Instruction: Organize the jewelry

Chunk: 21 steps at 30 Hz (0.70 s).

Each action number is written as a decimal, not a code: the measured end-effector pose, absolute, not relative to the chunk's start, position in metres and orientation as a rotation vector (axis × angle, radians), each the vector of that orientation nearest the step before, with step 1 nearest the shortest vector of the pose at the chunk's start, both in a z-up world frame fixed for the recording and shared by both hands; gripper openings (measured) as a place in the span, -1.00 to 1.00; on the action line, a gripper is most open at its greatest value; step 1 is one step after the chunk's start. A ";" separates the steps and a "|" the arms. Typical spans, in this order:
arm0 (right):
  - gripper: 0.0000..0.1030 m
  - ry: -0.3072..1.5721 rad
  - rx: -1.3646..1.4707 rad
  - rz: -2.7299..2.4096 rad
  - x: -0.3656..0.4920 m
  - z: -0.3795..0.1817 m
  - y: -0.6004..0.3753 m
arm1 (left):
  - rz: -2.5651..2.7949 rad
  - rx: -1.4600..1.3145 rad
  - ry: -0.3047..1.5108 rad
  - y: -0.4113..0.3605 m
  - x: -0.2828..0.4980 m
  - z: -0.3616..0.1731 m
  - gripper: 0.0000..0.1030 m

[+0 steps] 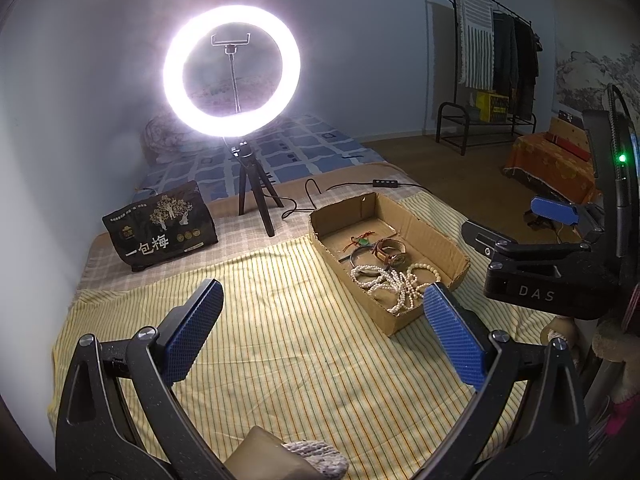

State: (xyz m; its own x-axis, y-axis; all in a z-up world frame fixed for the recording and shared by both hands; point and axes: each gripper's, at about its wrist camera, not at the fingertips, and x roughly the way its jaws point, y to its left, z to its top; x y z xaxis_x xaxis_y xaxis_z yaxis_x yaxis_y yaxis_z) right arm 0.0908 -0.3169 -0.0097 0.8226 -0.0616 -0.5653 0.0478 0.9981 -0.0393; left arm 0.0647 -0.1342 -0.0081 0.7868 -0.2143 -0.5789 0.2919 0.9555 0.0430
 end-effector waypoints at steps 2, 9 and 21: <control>0.99 0.602 -0.023 -0.059 0.091 -0.010 -0.317 | -0.271 0.133 0.605 -0.135 0.065 -0.008 0.98; 0.99 0.606 -0.025 -0.056 0.091 -0.011 -0.316 | -0.274 0.132 0.607 -0.135 0.064 -0.007 0.98; 0.99 0.608 -0.024 -0.055 0.091 -0.012 -0.315 | -0.275 0.133 0.607 -0.135 0.064 -0.007 0.98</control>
State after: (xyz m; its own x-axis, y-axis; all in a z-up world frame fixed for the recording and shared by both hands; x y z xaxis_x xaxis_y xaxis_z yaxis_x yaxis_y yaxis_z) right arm 0.0908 -0.3152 -0.0120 0.8196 -0.0590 -0.5699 0.0449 0.9982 -0.0387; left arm 0.0642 -0.1351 -0.0069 0.7867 -0.2151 -0.5786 0.2928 0.9552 0.0430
